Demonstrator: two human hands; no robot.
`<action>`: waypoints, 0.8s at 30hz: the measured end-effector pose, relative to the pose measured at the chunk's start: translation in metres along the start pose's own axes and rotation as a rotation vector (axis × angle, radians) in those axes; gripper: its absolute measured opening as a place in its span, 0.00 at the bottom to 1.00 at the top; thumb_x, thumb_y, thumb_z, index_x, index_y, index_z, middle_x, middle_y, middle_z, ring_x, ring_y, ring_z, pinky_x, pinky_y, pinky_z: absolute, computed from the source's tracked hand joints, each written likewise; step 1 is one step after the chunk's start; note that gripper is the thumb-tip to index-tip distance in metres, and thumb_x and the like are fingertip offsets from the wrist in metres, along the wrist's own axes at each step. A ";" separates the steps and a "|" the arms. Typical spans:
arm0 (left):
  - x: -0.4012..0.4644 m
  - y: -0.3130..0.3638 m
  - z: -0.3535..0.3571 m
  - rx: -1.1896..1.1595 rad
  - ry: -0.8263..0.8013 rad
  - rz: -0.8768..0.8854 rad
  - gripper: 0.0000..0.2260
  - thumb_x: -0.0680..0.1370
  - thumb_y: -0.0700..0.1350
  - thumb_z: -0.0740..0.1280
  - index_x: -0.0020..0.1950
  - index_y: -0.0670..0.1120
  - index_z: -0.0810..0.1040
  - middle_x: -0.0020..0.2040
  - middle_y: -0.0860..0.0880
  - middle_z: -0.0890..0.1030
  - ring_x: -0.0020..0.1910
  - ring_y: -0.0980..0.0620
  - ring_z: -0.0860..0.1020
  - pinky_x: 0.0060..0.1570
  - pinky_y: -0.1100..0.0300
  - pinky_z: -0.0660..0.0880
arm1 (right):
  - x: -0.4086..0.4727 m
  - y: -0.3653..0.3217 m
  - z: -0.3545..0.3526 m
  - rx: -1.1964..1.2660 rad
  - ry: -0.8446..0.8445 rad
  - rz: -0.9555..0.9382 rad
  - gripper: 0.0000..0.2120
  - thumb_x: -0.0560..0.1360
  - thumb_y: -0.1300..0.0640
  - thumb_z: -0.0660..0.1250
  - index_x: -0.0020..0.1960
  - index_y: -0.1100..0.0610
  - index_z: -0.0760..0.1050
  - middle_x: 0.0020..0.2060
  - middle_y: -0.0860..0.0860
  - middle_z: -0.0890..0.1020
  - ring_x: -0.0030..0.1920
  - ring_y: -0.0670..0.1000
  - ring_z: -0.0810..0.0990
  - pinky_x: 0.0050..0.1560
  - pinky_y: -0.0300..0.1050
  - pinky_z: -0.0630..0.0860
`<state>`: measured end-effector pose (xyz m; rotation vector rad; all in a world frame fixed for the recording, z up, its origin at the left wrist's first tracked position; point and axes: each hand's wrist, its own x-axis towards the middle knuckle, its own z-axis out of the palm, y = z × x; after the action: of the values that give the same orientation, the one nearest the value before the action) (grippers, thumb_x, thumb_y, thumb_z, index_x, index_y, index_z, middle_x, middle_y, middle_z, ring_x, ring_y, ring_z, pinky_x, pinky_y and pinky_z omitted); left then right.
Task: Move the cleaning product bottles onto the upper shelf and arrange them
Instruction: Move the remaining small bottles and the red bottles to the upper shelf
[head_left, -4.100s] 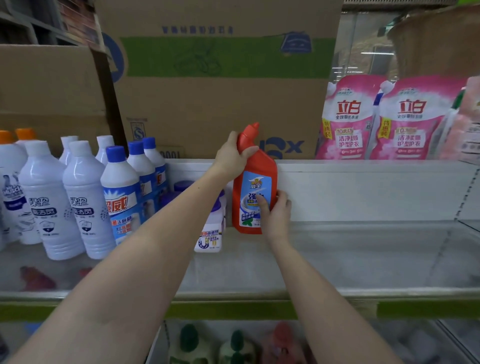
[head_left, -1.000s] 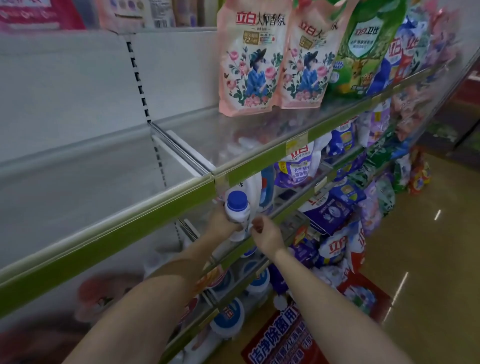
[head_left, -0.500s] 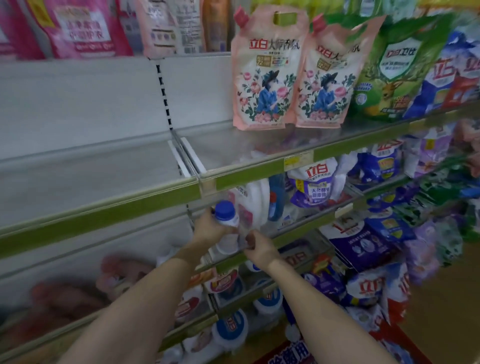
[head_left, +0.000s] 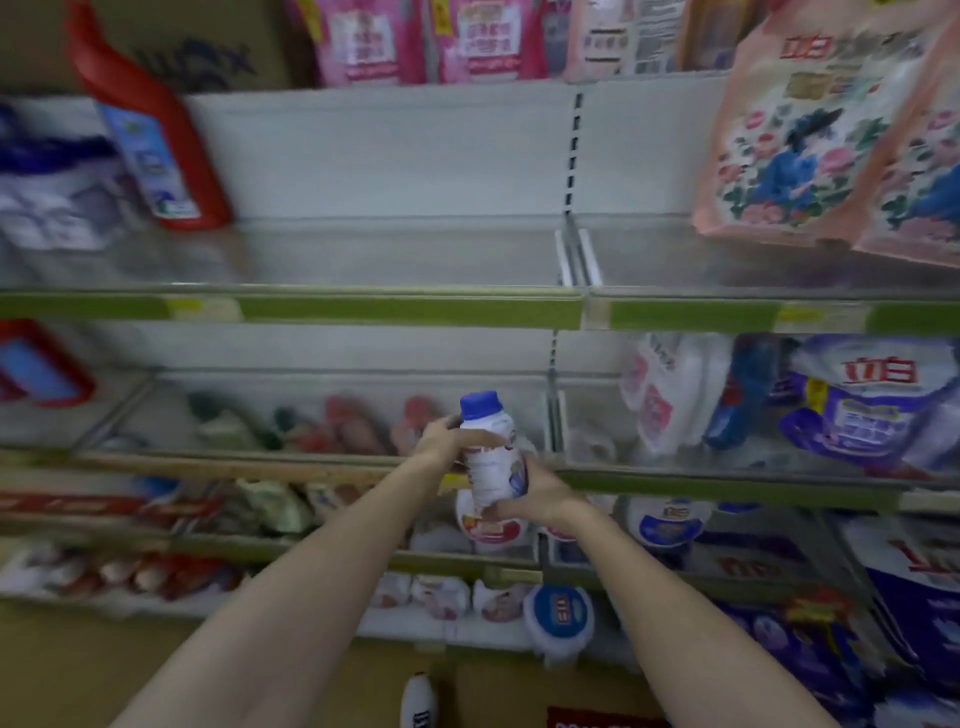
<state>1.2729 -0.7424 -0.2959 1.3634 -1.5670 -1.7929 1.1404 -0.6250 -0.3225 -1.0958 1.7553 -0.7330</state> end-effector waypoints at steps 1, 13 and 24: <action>-0.005 -0.005 -0.012 -0.033 0.009 -0.030 0.26 0.59 0.44 0.79 0.57 0.43 0.82 0.44 0.44 0.85 0.41 0.44 0.82 0.43 0.53 0.79 | 0.002 -0.006 0.012 -0.007 -0.014 -0.010 0.30 0.60 0.54 0.84 0.56 0.43 0.73 0.51 0.45 0.84 0.52 0.47 0.83 0.59 0.52 0.80; -0.025 -0.039 -0.143 -0.057 0.085 -0.135 0.33 0.65 0.67 0.77 0.55 0.40 0.83 0.44 0.43 0.87 0.40 0.47 0.86 0.41 0.56 0.80 | 0.013 -0.084 0.140 -0.307 0.075 -0.004 0.41 0.59 0.40 0.78 0.65 0.50 0.65 0.53 0.49 0.77 0.49 0.50 0.79 0.51 0.53 0.81; -0.014 -0.076 -0.258 -0.363 0.102 -0.260 0.29 0.64 0.60 0.80 0.53 0.40 0.80 0.39 0.42 0.85 0.37 0.43 0.83 0.42 0.51 0.81 | 0.046 -0.140 0.237 -0.688 0.181 -0.049 0.48 0.63 0.31 0.74 0.72 0.53 0.60 0.67 0.54 0.69 0.66 0.56 0.68 0.64 0.54 0.73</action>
<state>1.5197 -0.8445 -0.3333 1.4977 -0.9851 -1.9999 1.3986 -0.7308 -0.3213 -1.5608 2.2187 -0.2484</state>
